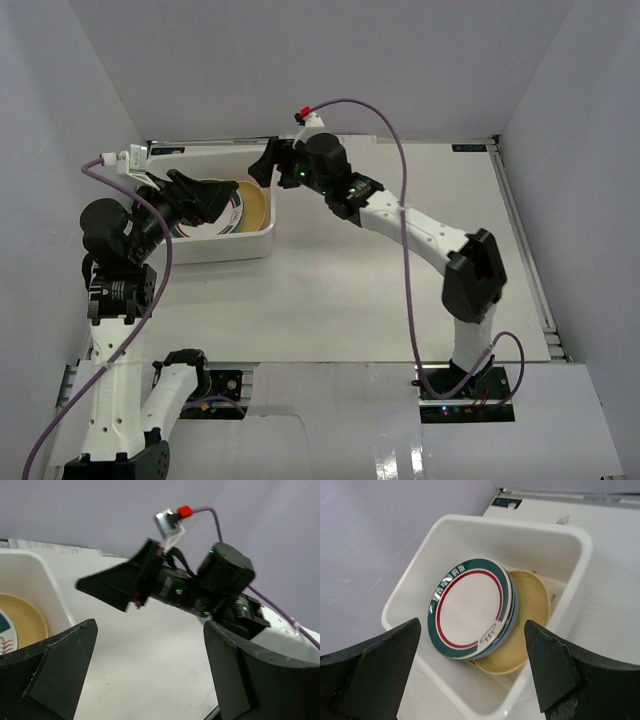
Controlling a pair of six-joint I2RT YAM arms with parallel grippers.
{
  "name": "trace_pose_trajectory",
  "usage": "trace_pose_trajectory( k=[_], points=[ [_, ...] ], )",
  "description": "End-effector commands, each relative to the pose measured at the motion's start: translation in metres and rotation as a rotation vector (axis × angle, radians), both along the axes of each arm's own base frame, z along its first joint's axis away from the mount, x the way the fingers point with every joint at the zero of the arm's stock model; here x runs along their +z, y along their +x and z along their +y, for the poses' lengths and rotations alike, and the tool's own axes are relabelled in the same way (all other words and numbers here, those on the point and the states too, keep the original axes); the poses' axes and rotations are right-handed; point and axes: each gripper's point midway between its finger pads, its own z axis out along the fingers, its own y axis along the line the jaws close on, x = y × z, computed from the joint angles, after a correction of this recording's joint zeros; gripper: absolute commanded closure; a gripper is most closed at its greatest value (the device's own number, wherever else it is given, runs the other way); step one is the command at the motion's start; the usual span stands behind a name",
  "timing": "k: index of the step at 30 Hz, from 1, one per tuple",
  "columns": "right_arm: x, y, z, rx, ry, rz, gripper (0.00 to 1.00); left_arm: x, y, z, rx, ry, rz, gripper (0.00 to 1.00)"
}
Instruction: Place the plates into the plastic bin on the countertop
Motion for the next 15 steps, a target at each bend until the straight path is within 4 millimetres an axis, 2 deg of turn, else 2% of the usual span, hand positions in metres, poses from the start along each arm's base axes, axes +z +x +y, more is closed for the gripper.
trace_pose_trajectory(
  k=[1,2,3,4,5,6,7,9,10,12,13,14,15],
  points=[
    [0.103,-0.031,-0.061,-0.068,0.106,-0.247,0.10,0.034,-0.028,-0.014,-0.095,-0.001,-0.088,0.02],
    [0.102,-0.039,-0.076,-0.083,0.081,-0.276,0.10,0.035,-0.028,-0.014,-0.096,0.004,-0.096,0.02],
    [0.056,-0.048,-0.091,-0.085,0.000,-0.236,0.10,0.037,-0.030,-0.015,-0.102,0.009,-0.104,0.02],
    [0.082,-0.067,-0.119,-0.114,0.035,-0.287,0.10,0.038,-0.034,-0.017,-0.117,0.019,-0.114,0.02],
    [0.075,-0.078,-0.135,-0.121,0.015,-0.290,0.10,0.038,-0.035,-0.018,-0.131,0.031,-0.123,0.02],
    [0.064,-0.103,-0.162,-0.111,-0.002,-0.300,0.10,0.039,-0.038,-0.020,-0.144,0.038,-0.136,0.02],
    [0.049,-0.121,-0.174,-0.068,-0.043,-0.275,0.10,0.039,-0.041,-0.022,-0.167,0.050,-0.143,0.02],
    [0.041,-0.149,-0.201,-0.041,-0.070,-0.295,0.10,0.040,-0.042,-0.023,-0.173,0.071,-0.162,0.02],
    [0.042,-0.168,-0.232,-0.075,-0.072,-0.310,0.10,0.041,-0.044,-0.025,-0.181,0.074,-0.169,0.02],
    [0.046,-0.182,-0.266,-0.139,-0.072,-0.327,0.10,0.041,-0.047,-0.033,-0.220,0.085,-0.192,0.02],
    [0.060,-0.194,-0.295,-0.210,-0.030,-0.370,0.10,0.037,-0.046,-0.035,-0.227,0.088,-0.189,0.02],
    [0.057,-0.198,-0.309,-0.241,-0.042,-0.373,0.10,0.036,-0.046,-0.039,-0.237,0.089,-0.191,0.02],
    [0.068,-0.208,-0.327,-0.275,-0.002,-0.413,0.10,0.033,-0.044,-0.040,-0.244,0.096,-0.192,0.02]
  ],
)
